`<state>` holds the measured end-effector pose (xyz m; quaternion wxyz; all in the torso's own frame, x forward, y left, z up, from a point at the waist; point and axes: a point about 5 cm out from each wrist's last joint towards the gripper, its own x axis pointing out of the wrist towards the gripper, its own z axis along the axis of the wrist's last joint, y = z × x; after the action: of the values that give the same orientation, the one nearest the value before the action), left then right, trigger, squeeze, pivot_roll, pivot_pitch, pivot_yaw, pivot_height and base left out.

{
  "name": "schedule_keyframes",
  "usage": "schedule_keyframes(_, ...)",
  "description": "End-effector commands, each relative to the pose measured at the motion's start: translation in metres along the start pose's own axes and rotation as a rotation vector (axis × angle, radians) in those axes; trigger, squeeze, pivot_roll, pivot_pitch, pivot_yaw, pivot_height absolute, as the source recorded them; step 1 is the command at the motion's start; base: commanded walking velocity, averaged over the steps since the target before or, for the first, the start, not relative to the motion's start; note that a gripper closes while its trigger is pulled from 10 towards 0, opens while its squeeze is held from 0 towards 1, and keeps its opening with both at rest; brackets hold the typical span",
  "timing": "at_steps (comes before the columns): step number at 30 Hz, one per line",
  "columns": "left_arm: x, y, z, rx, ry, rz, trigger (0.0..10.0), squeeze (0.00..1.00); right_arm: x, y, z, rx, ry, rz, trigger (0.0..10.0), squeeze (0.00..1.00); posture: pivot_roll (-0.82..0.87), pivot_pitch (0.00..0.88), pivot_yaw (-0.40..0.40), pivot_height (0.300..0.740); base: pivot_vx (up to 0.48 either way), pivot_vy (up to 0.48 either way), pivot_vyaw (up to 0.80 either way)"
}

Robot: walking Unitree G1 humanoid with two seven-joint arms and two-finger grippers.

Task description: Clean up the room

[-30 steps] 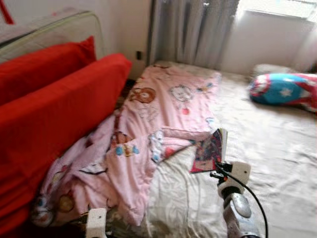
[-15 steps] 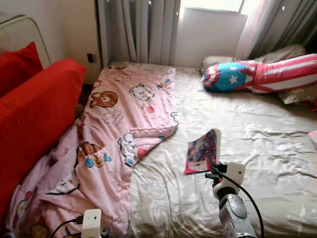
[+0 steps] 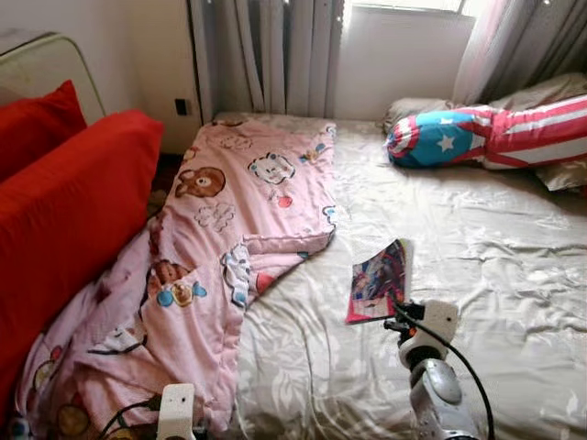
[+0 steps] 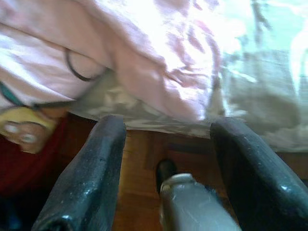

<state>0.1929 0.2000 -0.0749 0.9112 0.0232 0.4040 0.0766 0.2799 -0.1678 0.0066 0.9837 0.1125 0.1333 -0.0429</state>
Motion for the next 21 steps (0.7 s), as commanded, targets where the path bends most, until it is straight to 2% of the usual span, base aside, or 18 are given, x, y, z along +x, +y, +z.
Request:
schedule_keyframes(1,-0.0011,0.0008,-0.0048,0.031,0.017,-0.006,10.0,0.0,0.0025,0.0048,0.0065,0.007,-0.04,0.013,10.0,0.0,-0.01,0.0,-0.058,0.74,0.0,-0.431,0.0)
schedule_keyframes(21,-0.0015,-0.0005,-0.0054,0.043,0.013,-0.013,10.0,0.0,0.0025,0.0039,0.0047,0.004,-0.031,0.006,10.0,0.0,-0.01,0.0,-0.06,0.74,0.0,-0.433,0.0)
